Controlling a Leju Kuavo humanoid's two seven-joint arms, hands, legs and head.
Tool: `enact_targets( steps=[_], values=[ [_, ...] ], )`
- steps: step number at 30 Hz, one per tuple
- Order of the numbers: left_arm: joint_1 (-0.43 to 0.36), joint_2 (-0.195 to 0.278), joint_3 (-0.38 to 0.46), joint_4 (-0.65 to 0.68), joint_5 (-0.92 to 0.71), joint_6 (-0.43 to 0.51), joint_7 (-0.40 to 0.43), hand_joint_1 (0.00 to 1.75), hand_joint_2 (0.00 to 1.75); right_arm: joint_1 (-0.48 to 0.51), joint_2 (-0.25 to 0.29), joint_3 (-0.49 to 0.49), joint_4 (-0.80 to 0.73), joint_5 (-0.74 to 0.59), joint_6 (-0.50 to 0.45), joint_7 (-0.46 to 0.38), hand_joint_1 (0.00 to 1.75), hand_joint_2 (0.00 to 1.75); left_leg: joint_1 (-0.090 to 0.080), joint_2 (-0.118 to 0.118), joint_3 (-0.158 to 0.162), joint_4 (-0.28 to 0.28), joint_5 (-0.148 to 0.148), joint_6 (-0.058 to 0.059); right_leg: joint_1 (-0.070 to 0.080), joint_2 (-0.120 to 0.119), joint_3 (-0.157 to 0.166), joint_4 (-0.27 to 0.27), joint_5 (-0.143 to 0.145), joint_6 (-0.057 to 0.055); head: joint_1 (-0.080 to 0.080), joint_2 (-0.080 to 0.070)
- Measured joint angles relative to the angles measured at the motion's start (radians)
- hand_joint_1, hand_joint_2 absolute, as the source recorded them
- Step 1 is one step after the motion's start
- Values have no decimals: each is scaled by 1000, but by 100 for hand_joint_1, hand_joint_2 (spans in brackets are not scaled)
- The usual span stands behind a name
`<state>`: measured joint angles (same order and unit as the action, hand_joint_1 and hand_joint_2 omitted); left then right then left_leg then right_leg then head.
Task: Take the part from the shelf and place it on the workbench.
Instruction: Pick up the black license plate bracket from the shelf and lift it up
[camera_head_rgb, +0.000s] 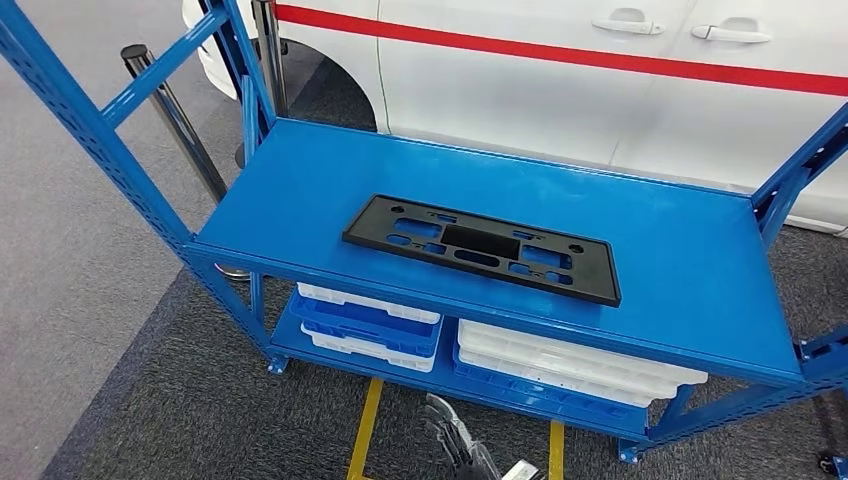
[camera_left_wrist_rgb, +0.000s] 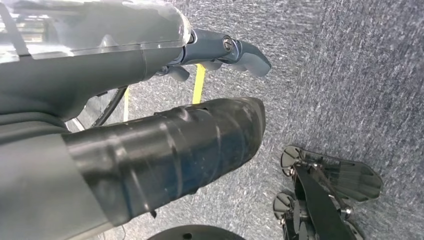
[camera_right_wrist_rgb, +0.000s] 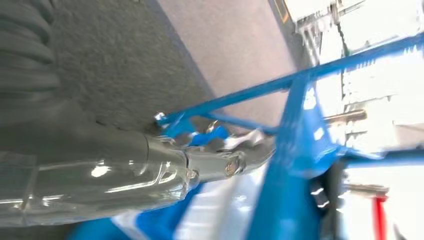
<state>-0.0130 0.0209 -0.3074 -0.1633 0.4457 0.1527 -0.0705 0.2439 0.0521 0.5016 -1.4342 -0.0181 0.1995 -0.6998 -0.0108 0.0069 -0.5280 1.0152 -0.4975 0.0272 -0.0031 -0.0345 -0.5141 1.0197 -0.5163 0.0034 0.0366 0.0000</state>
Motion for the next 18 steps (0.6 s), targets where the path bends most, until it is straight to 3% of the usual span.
enact_targets(
  steps=[6, 13, 18],
  values=[
    [-10, 0, -22, 0, -8, -5, 8, 0, 0, -78, -61, 111, -146, 51, -50, -1, 0, 175, 0, 0, 0, 2, 0, 0, 0, 0, 0, 0, 1, 1, 1, 0],
    [-14, 0, -32, 0, -3, -12, 10, 0, 0, -137, -67, 203, -236, 93, -68, -1, 0, 175, -2, 0, -2, 5, -1, 1, -2, 0, -1, 0, 2, 3, 0, 0],
    [-15, 0, -40, 0, -2, -12, 11, 0, 0, -153, -67, 219, -251, 94, -74, 0, 0, 175, -7, 0, -6, 8, -2, 10, -4, -1, -1, -3, 5, 9, 0, 0]
  ],
)
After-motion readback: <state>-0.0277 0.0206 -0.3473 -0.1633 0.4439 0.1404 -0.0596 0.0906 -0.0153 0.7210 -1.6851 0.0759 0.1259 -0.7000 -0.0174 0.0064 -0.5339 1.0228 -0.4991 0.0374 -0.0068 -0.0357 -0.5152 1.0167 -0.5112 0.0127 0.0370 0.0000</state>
